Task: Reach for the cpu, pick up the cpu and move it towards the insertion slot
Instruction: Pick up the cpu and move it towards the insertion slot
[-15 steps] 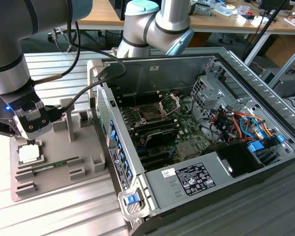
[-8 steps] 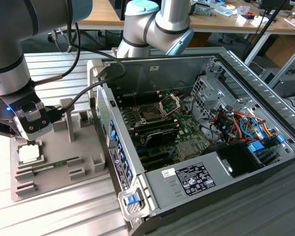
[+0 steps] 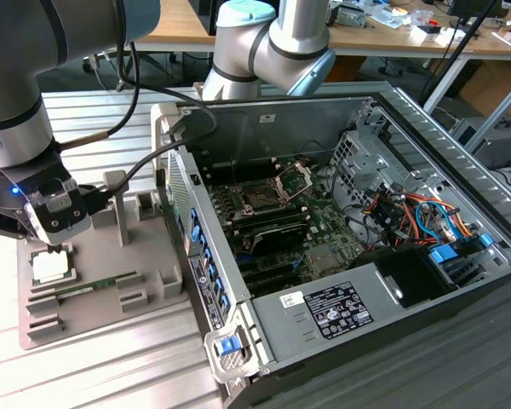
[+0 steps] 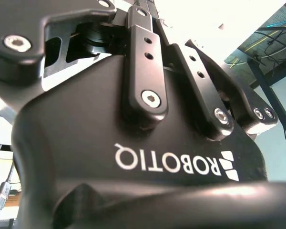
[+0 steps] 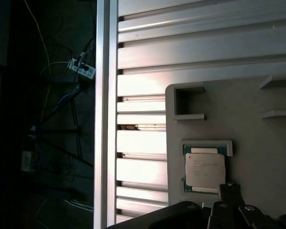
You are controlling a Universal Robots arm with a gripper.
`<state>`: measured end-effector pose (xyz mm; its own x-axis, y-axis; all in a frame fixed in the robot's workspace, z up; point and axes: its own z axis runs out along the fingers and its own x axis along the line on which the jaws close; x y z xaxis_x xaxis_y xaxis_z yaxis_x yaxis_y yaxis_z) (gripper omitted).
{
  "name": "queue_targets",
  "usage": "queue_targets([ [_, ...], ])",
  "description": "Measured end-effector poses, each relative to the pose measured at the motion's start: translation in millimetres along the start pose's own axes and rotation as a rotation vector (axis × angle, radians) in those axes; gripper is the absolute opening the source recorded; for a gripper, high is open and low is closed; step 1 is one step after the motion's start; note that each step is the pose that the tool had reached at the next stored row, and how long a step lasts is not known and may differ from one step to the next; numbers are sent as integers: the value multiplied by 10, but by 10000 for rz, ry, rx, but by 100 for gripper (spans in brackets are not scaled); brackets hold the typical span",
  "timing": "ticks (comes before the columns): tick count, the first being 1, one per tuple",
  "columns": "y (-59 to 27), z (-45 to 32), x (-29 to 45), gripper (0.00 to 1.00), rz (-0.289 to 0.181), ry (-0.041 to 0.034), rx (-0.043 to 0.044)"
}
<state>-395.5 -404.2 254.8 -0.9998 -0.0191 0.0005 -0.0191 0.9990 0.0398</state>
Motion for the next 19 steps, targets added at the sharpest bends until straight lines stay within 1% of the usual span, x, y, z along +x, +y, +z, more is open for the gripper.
queue_targets([
  [19, -2, 56, 0, 11, 0, 0, 0],
])
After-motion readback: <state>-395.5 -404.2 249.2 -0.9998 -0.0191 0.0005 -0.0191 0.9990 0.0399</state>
